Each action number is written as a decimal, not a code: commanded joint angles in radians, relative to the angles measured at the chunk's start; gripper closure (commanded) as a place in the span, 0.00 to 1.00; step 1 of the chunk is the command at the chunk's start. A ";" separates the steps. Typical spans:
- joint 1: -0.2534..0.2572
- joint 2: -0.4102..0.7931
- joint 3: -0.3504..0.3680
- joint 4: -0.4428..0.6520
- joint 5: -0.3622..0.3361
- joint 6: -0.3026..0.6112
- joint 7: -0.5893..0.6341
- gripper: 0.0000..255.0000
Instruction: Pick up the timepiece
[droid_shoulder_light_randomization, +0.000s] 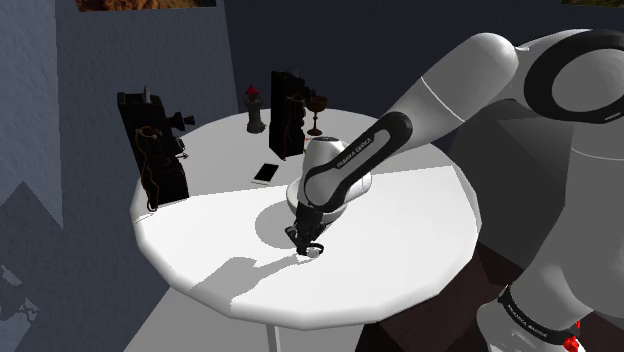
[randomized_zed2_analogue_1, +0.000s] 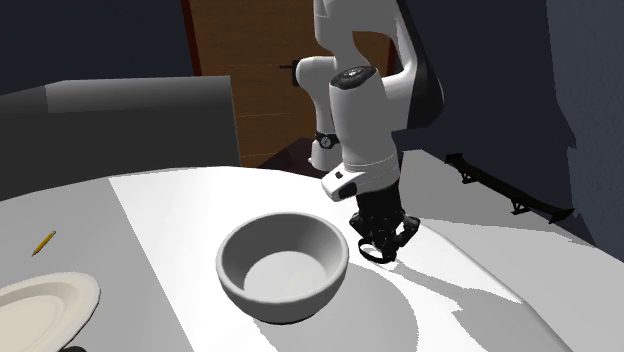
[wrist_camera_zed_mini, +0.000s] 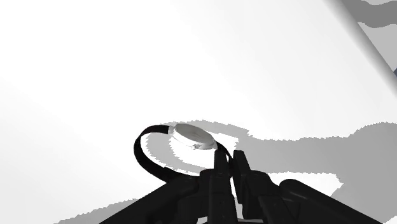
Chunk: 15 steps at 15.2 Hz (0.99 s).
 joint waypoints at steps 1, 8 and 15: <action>0.000 -0.002 0.000 -0.005 0.000 -0.001 0.001 1.00; -0.003 -0.082 -0.001 -0.005 -0.005 -0.079 0.024 1.00; -0.007 -0.155 -0.002 0.005 -0.012 -0.160 0.046 1.00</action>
